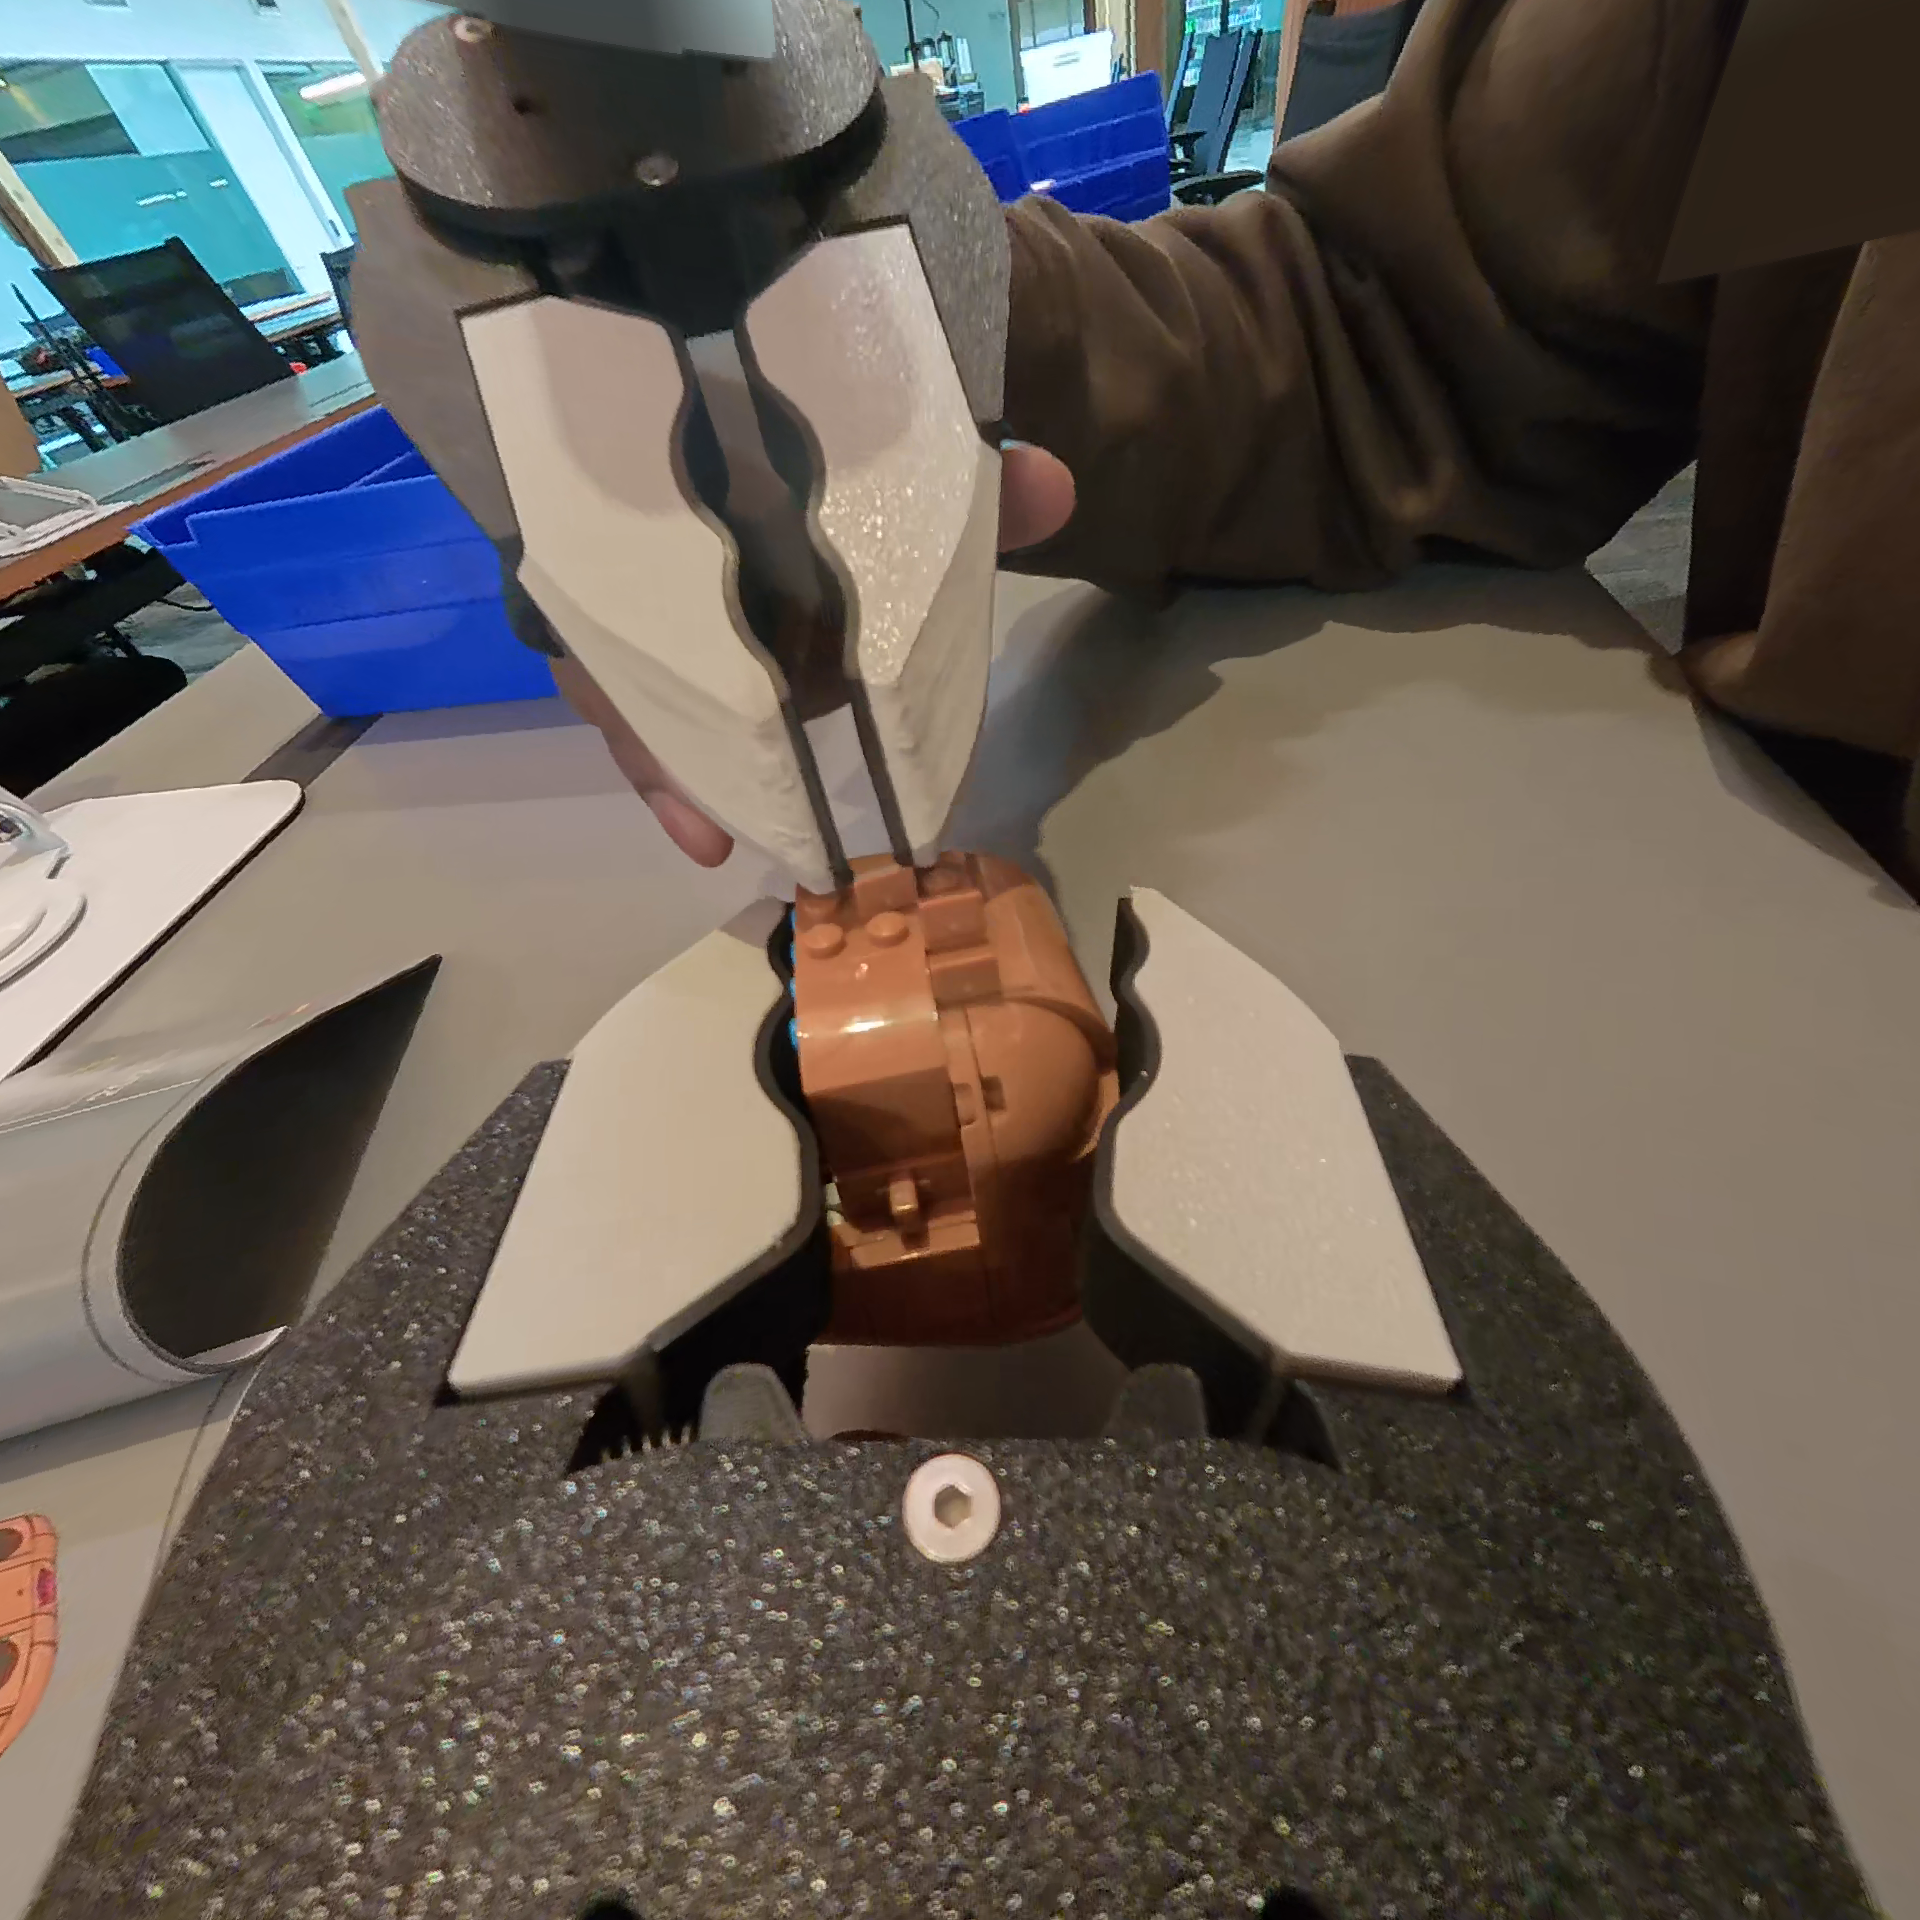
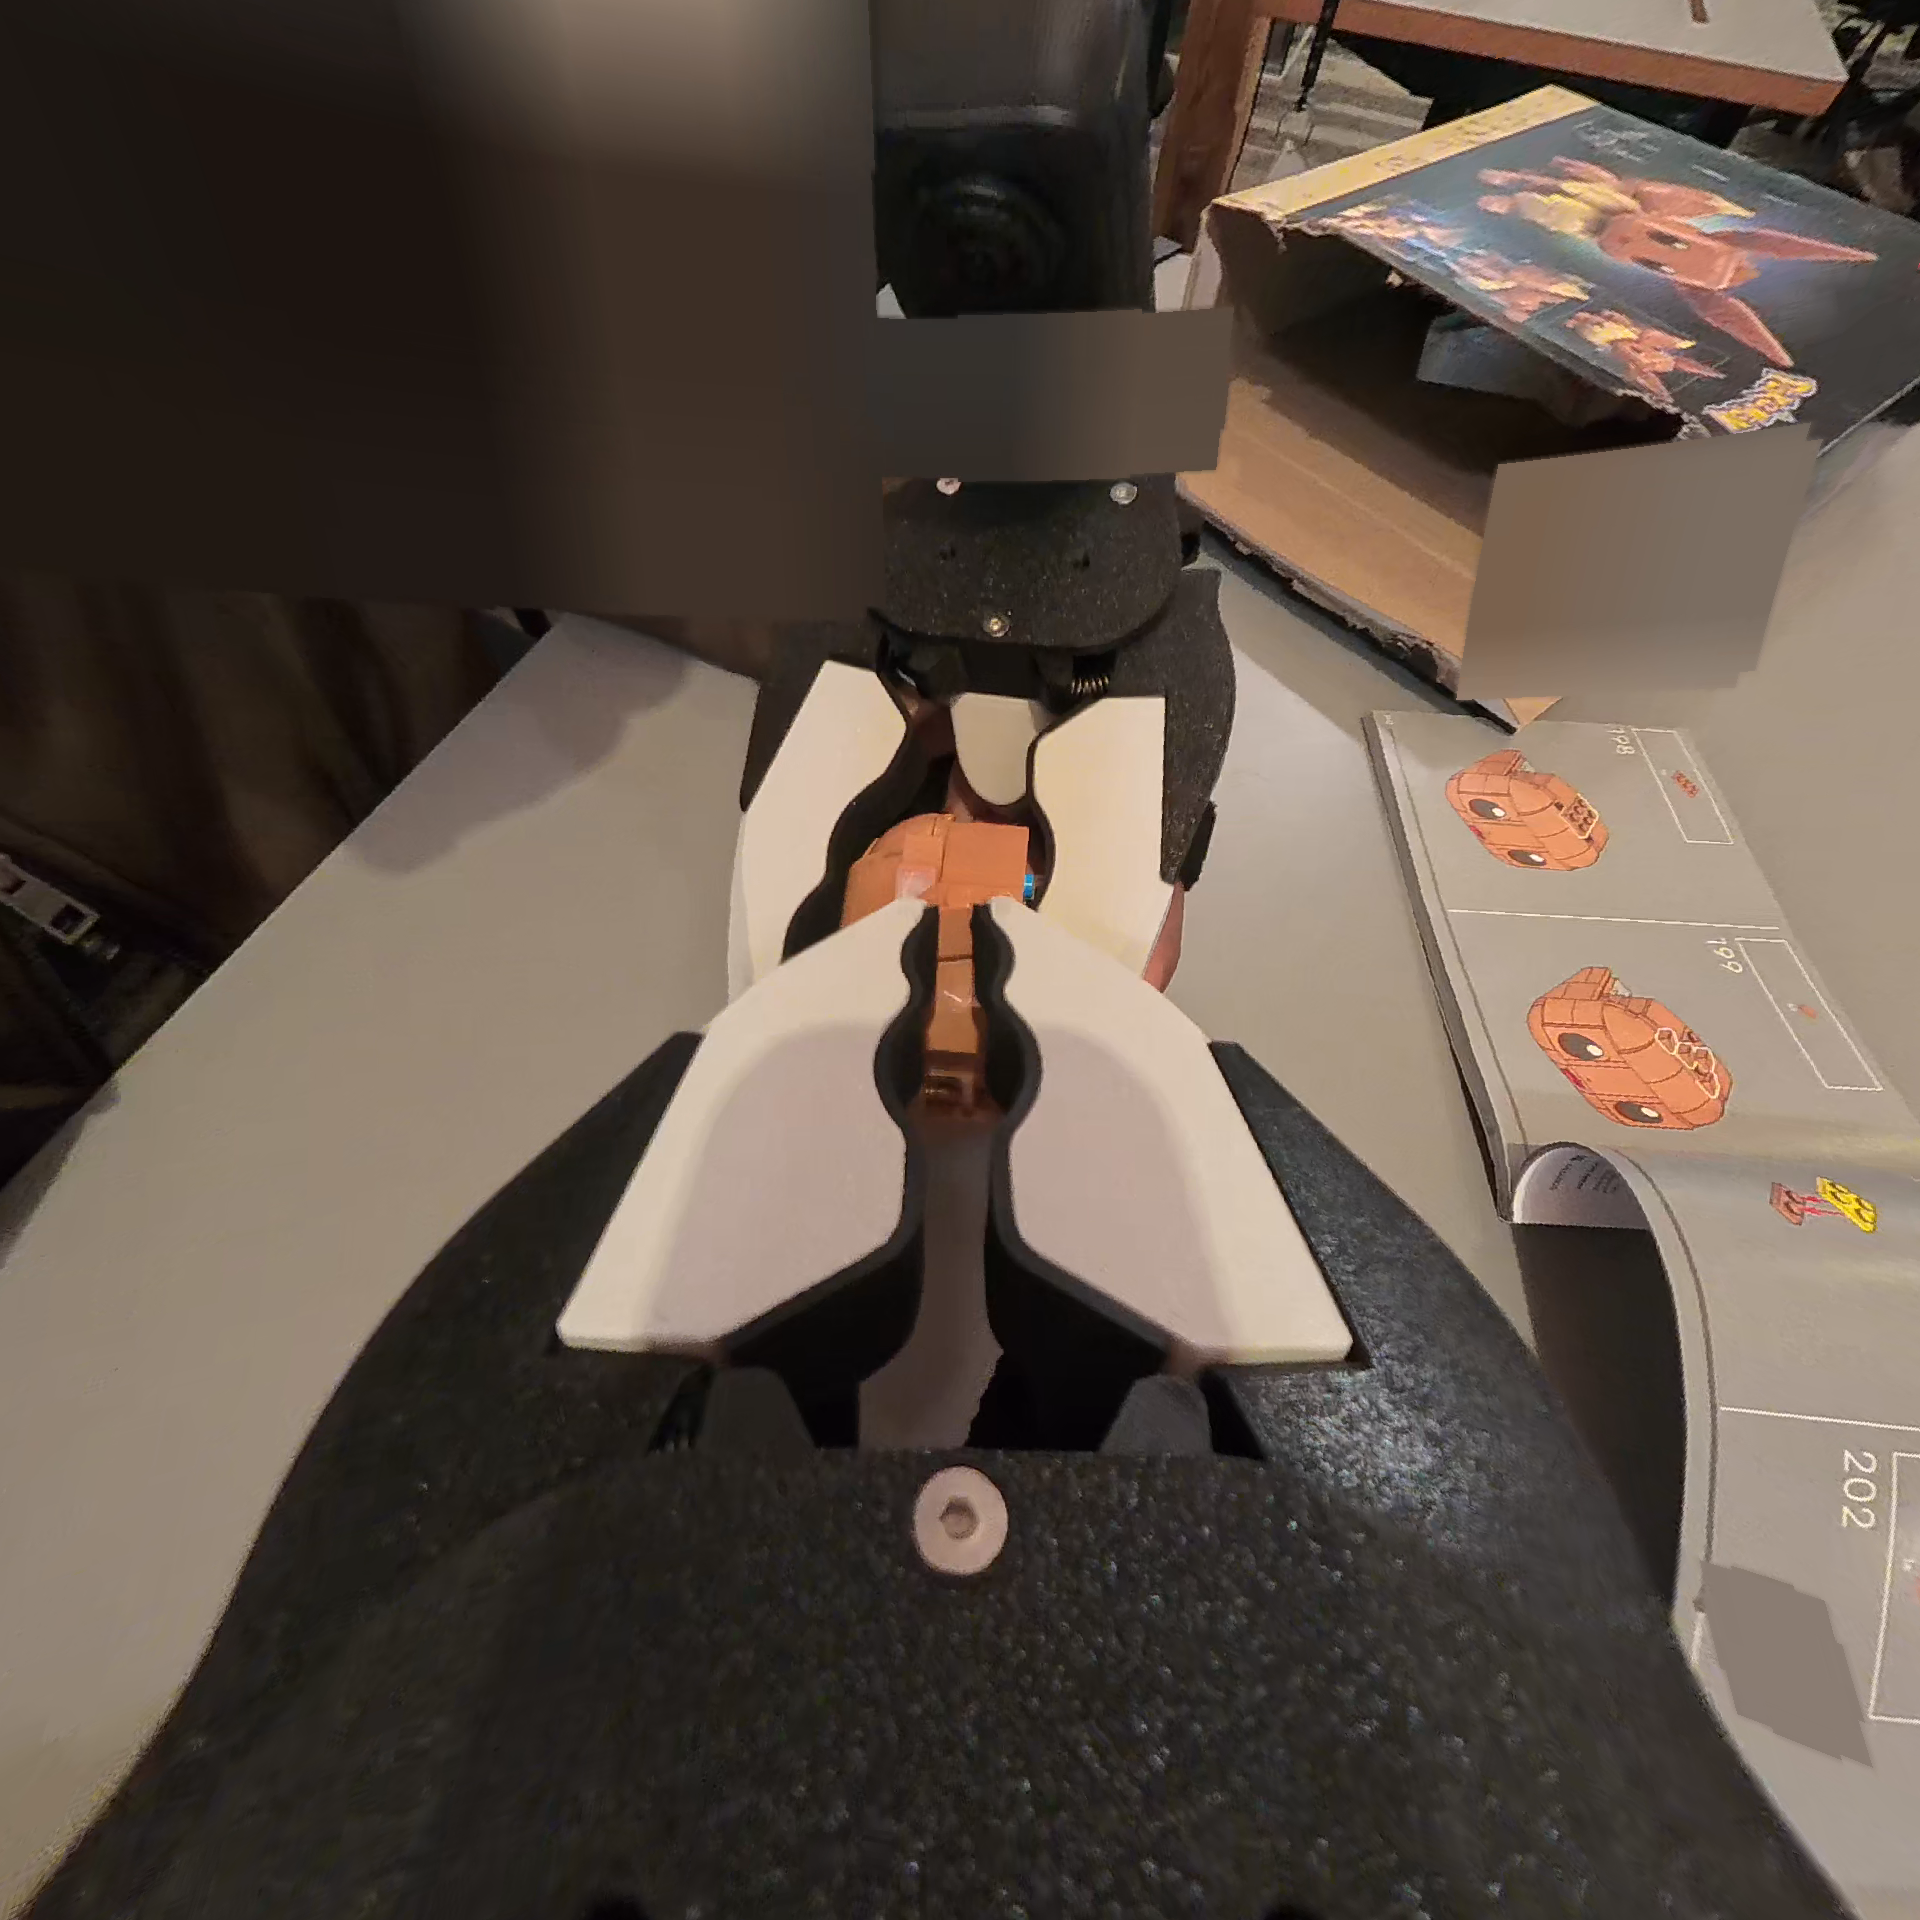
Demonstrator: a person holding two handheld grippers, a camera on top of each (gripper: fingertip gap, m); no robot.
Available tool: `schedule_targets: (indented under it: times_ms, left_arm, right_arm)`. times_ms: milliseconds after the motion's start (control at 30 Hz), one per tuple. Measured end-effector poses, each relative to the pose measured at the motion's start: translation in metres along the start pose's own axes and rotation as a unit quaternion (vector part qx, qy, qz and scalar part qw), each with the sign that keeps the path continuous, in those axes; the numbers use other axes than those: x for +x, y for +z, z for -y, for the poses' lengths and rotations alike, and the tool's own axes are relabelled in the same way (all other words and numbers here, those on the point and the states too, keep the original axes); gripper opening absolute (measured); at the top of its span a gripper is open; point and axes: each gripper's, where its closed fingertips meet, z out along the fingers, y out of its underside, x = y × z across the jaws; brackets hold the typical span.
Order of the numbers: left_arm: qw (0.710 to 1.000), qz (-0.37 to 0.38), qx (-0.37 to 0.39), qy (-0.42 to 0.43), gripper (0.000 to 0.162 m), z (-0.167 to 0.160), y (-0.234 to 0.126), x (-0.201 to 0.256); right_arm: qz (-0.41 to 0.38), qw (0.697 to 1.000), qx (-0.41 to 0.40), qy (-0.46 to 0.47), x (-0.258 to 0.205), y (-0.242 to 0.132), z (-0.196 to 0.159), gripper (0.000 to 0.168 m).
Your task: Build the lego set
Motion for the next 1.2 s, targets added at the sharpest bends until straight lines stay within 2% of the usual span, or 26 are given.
schedule_targets:
  times_ms: [633,1200]
  left_arm:
    - [1.0,-0.025,-0.012,0.001,0.057,-0.0028,0.0019,0.0079]
    - [1.0,-0.025,-0.01,-0.002,0.057,-0.0022,0.002,0.0086]
  right_arm:
    - [0.021,0.999,-0.025,-0.041,-0.0067,0.0015,-0.0038,0.008]
    - [0.017,0.999,-0.041,-0.032,-0.0068,0.0036,-0.0039,0.008]
